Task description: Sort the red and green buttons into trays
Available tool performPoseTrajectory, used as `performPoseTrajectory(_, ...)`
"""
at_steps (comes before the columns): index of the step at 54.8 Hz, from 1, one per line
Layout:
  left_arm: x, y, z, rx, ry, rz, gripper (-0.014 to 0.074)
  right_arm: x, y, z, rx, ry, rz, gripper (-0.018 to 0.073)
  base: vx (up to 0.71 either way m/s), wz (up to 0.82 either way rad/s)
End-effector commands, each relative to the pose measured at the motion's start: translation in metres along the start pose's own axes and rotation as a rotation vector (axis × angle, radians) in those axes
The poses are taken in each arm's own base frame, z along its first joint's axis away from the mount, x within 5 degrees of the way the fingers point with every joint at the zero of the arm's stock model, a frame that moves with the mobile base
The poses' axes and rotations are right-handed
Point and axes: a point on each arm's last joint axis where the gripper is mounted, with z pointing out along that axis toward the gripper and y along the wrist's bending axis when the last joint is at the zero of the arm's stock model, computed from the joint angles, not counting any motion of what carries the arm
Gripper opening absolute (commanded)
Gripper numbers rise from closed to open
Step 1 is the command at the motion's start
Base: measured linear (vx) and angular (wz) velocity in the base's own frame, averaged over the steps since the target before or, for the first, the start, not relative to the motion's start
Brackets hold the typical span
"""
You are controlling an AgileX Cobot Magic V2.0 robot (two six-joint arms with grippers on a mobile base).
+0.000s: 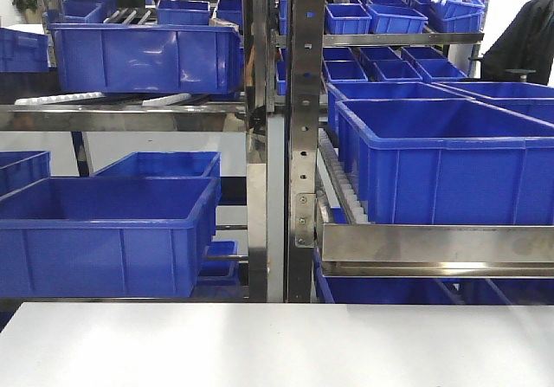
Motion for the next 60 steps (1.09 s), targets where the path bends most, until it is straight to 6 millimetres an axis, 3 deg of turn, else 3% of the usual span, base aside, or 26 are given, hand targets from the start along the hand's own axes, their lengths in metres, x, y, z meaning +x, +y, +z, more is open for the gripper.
performPoseTrajectory(1,-0.0147,0.0004,-0.0026,-0.002,-0.115,-0.016,-0.0006,-0.0037,0.0005,-0.0003,-0.005,-0.079,-0.002,-0.0009,0.00,0.00)
performPoseTrajectory(60,-0.0174,0.0005,-0.0029,-0.003,-0.145,-0.007,-0.0006,-0.0073,0.0009,-0.0007,-0.008,-0.118,-0.005,-0.0009,0.00,0.00)
